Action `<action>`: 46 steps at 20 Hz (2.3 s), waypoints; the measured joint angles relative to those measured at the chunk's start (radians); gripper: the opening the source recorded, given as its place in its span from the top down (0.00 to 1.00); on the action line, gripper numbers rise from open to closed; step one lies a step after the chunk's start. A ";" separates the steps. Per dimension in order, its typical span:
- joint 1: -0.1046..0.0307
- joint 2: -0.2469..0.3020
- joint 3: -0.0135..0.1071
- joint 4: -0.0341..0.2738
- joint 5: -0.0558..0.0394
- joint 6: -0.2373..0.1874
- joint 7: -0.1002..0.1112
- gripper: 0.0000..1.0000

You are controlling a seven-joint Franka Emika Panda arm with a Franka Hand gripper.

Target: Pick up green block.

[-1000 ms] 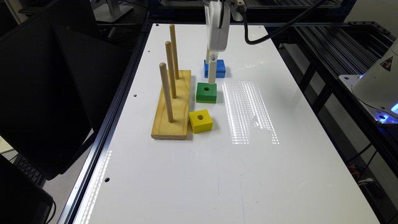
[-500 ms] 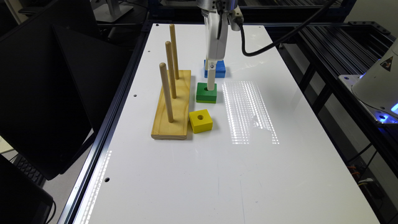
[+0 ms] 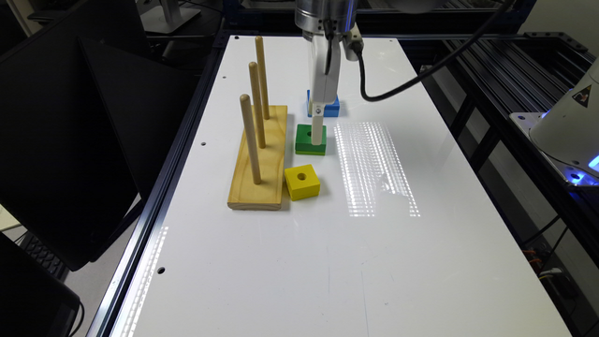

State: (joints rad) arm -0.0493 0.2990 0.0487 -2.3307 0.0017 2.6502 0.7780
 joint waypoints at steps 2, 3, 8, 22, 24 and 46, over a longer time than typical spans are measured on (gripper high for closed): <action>0.000 0.012 0.000 0.002 0.0000 0.011 0.000 0.00; 0.000 0.013 0.000 0.002 0.0000 0.012 0.000 0.00; 0.000 0.028 0.000 0.010 0.0000 0.015 0.000 0.00; 0.000 0.095 0.001 0.054 0.0000 0.053 0.000 0.00; 0.000 0.102 0.001 0.068 0.0000 0.052 0.000 0.00; 0.000 0.147 0.001 0.096 -0.0008 0.066 0.001 0.00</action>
State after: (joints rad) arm -0.0492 0.4459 0.0502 -2.2352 0.0009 2.7158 0.7786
